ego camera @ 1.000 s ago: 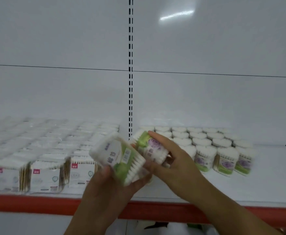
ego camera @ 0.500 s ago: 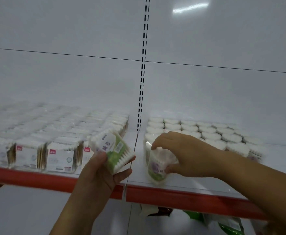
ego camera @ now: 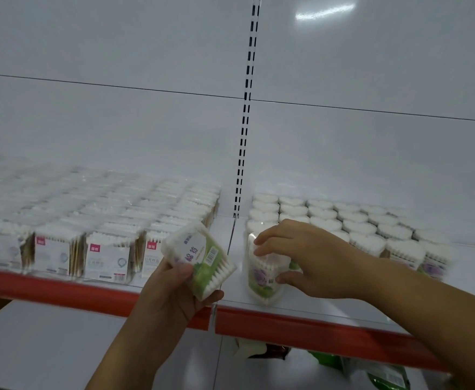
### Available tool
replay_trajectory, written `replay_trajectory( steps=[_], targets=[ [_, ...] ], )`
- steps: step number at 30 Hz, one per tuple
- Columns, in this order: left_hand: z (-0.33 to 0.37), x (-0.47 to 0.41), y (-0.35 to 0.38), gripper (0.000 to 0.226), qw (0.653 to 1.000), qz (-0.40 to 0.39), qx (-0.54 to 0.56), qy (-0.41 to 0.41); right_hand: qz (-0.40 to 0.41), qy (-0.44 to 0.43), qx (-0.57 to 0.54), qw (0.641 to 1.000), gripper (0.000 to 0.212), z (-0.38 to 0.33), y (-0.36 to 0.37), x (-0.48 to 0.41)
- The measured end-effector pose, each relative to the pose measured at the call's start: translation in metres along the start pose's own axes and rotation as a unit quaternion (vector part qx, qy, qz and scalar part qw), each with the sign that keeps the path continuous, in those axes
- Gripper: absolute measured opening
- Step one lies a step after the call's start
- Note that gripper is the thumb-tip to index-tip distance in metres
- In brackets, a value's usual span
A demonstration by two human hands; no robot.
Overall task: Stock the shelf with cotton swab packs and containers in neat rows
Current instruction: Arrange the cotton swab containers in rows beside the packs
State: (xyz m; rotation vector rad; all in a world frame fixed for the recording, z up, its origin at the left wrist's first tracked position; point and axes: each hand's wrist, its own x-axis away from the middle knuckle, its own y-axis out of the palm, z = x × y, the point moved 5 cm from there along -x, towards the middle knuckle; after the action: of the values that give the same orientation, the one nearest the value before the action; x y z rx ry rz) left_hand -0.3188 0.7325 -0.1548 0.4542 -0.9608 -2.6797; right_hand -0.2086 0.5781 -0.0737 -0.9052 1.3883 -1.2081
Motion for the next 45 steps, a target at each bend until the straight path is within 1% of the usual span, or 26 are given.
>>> replay_trajectory(
  steps=[7, 10, 12, 14, 16, 19, 21, 23, 25, 26, 27, 28, 29, 31, 32, 34, 37, 40, 43, 45],
  targets=[
    [-0.003, -0.001, -0.001, 0.052, 1.0, 0.006, -0.028, -0.004, -0.008, -0.019, 0.041, 0.999, 0.047, -0.005, 0.011, 0.0],
    [-0.005, 0.0, 0.0, 0.064, 0.999, -0.002, -0.045, -0.011, 0.005, -0.013, 0.025, 1.0, 0.049, -0.005, 0.014, 0.004],
    [-0.007, 0.001, 0.0, 0.065, 0.998, -0.006, -0.063, -0.018, 0.014, -0.009, 0.007, 1.0, 0.051, -0.004, 0.013, 0.008],
    [-0.005, -0.003, 0.006, 0.067, 0.995, -0.014, -0.1, -0.017, 0.051, 0.007, -0.028, 0.998, 0.048, -0.002, 0.005, 0.013],
    [0.004, -0.014, 0.022, 0.067, 0.984, -0.028, -0.173, 0.01, 0.109, 0.049, -0.102, 0.988, 0.043, 0.003, -0.012, 0.019],
    [0.023, -0.037, 0.069, 0.065, 0.948, -0.075, -0.301, 0.068, 0.173, 0.097, -0.223, 0.954, 0.044, 0.007, -0.045, 0.021],
    [0.026, -0.048, 0.103, 0.061, 0.92, -0.115, -0.363, 0.09, 0.191, 0.107, -0.229, 0.949, 0.048, 0.005, -0.063, 0.019],
    [0.023, -0.057, 0.127, 0.056, 0.903, -0.148, -0.392, 0.098, 0.226, 0.119, -0.217, 0.942, 0.043, 0.006, -0.076, 0.022],
    [0.021, -0.063, 0.136, 0.063, 0.88, -0.176, -0.431, 0.094, 0.281, 0.148, -0.248, 0.915, 0.038, 0.017, -0.08, 0.034],
    [0.021, -0.066, 0.133, 0.07, 0.863, -0.172, -0.466, 0.094, 0.304, 0.166, -0.267, 0.899, 0.037, 0.026, -0.079, 0.043],
    [0.023, -0.071, 0.125, 0.074, 0.843, -0.152, -0.506, 0.101, 0.318, 0.191, -0.284, 0.884, 0.038, 0.035, -0.074, 0.053],
    [0.024, -0.075, 0.114, 0.073, 0.822, -0.12, -0.547, 0.108, 0.32, 0.22, -0.296, 0.873, 0.039, 0.044, -0.068, 0.062],
    [0.023, -0.078, 0.103, 0.067, 0.801, -0.09, -0.582, 0.108, 0.31, 0.252, -0.295, 0.868, 0.039, 0.052, -0.059, 0.069],
    [0.009, -0.08, 0.082, 0.057, 0.768, -0.064, -0.632, 0.075, 0.257, 0.306, -0.238, 0.885, 0.037, 0.06, -0.036, 0.077],
    [-0.002, -0.081, 0.075, 0.055, 0.757, -0.075, -0.647, 0.055, 0.23, 0.32, -0.202, 0.897, 0.036, 0.061, -0.024, 0.077],
    [-0.024, -0.081, 0.066, 0.053, 0.731, -0.113, -0.673, 0.026, 0.2, 0.325, -0.158, 0.91, 0.04, 0.059, -0.001, 0.073],
    [-0.04, -0.083, 0.058, 0.052, 0.691, -0.157, -0.706, 0.0, 0.202, 0.307, -0.155, 0.917, 0.046, 0.057, 0.022, 0.066],
    [-0.042, -0.086, 0.057, 0.053, 0.668, -0.167, -0.725, 0.0, 0.208, 0.282, -0.11, 0.93, 0.047, 0.054, 0.035, 0.062],
    [-0.042, -0.088, 0.058, 0.054, 0.639, -0.173, -0.75, -0.002, 0.222, 0.278, -0.05, 0.933, 0.051, 0.052, 0.039, 0.061],
    [-0.041, -0.089, 0.058, 0.055, 0.631, -0.176, -0.755, -0.012, 0.219, 0.268, -0.025, 0.938, 0.056, 0.05, 0.038, 0.061]
  ],
)
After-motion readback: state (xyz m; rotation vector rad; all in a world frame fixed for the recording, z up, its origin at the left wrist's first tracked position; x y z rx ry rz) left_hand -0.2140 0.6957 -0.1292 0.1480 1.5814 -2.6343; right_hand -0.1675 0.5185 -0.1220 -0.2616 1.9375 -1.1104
